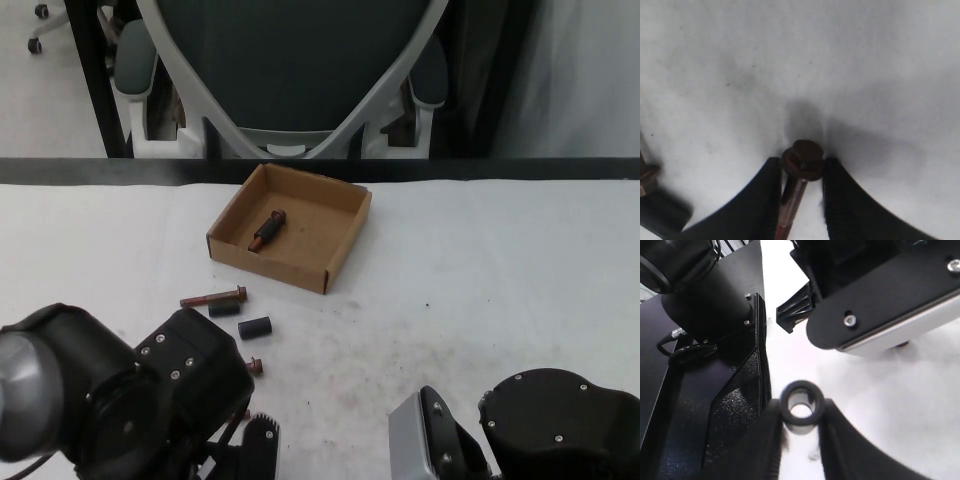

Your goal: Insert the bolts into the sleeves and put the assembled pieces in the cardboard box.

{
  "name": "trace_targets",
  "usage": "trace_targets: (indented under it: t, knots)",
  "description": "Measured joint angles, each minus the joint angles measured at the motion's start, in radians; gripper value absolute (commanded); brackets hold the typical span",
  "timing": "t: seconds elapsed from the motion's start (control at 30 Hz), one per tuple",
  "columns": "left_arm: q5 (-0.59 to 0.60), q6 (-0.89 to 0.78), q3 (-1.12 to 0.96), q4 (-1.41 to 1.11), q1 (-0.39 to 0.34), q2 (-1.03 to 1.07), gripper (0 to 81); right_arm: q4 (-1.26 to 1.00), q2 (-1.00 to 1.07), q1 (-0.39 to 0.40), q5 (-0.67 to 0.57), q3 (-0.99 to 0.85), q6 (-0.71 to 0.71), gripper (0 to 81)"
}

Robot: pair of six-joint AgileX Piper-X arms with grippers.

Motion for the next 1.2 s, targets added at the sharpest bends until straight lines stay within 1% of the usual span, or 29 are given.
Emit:
trace_targets:
  t: [0.1, 0.13, 0.23, 0.27, 0.3, 0.4, 0.67, 0.87, 1.0, 1.03, 1.2]
  knots:
    - [0.004, 0.000, 0.000, 0.000, 0.000, 0.000, 27.2, 0.000, 0.000, 0.000, 0.000, 0.000, 0.000, 0.2]
    - [0.003, 0.000, 0.000, 0.000, 0.000, 0.000, 24.6, 0.000, 0.000, 0.000, 0.000, 0.000, 0.000, 0.2]
    - [0.006, 0.000, 0.000, 0.000, 0.000, 0.000, 10.6, 0.000, 0.000, 0.000, 0.000, 0.000, 0.000, 0.2]
    - [0.006, 0.000, 0.000, 0.000, 0.000, 0.000, 3.4, 0.000, 0.000, 0.000, 0.000, 0.000, 0.000, 0.2]
    - [0.006, 0.000, 0.000, 0.000, 0.000, 0.000, 1.2, 0.000, 0.000, 0.000, 0.000, 0.000, 0.000, 0.2]
    - [0.004, 0.000, 0.000, 0.002, 0.000, 0.002, 0.6, 0.000, 0.000, 0.000, 0.000, 0.000, 0.000, 0.2]
    - [-0.054, -0.027, 0.000, 0.000, 0.000, 0.006, 0.8, 0.000, 0.000, 0.000, 0.000, 0.000, 0.000, 0.2]
    - [-0.063, -0.091, 0.000, -0.016, 0.000, -0.005, 0.8, 0.000, 0.000, 0.000, 0.000, 0.000, 0.000, 0.2]
    - [0.005, -0.161, 0.000, -0.040, 0.000, -0.080, 0.8, 0.000, 0.000, 0.000, 0.000, 0.002, 0.000, 0.2]
    - [0.025, -0.180, 0.000, -0.046, 0.000, -0.130, 0.8, 0.000, 0.000, 0.000, 0.000, 0.003, 0.000, 0.2]
    - [0.152, -0.298, 0.000, -0.060, 0.000, -0.278, 0.8, 0.000, 0.000, 0.000, 0.000, 0.005, 0.000, 0.2]
